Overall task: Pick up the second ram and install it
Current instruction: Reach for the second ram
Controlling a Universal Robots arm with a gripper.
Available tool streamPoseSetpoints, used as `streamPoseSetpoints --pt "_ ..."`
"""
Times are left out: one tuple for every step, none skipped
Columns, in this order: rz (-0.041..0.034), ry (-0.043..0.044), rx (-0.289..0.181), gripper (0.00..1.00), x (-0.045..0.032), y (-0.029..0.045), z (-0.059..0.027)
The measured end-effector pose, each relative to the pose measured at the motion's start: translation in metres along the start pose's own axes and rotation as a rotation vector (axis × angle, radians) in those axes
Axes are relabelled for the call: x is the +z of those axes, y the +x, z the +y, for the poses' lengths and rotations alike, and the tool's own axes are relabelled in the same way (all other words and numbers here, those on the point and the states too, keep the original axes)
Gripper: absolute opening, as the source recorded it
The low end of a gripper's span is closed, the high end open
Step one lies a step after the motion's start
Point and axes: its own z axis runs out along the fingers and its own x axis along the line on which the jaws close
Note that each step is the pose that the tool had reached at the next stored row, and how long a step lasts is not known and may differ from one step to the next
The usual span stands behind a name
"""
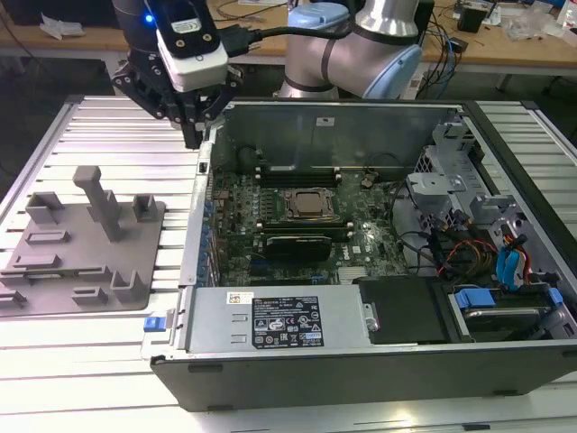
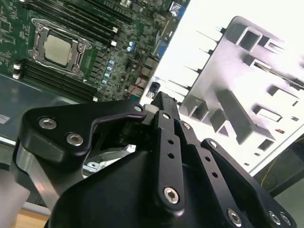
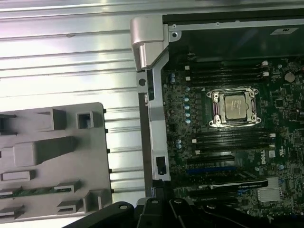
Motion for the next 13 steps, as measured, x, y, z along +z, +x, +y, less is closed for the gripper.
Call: streamPoseSetpoints --pt "0.0 0.0 0.0 0.08 0.0 0.0021 -0.0001" --pt "0.0 0.0 0.0 0.08 -0.0001 0.0067 -0.0005" --pt "-0.0001 -0.0001 0.0 0.08 -0.0001 0.0106 -0.0008" --pt "-0.0001 -0.0001 0.0 0.08 -0.0001 0.0131 -0.001" --pt "-0.0001 -0.0001 0.0 0.08 -0.0001 0.0183 -0.0014" --pt "-0.0002 -0.0001 0.0 0.08 -0.0001 0.0223 -0.0017" --pt "-0.0001 0.0 0.0 0.08 -0.0001 0.0257 -0.0019" --pt "-0.0001 0.0001 0.0 0.08 -0.0001 0.0279 -0.0021" --pt "-0.0002 0.0 0.0 0.08 -0.0001 0.0329 -0.0025" --pt "-0.0003 0.0 0.0 0.08 -0.0001 0.038 -0.0029" --pt "-0.0003 -0.0001 0.0 0.08 -0.0001 0.0419 -0.0031" --pt "-0.0003 -0.0001 0.0 0.08 -0.0001 0.0448 -0.0034" --pt "-0.0003 0.0 0.0 0.08 -0.0001 0.0484 -0.0037"
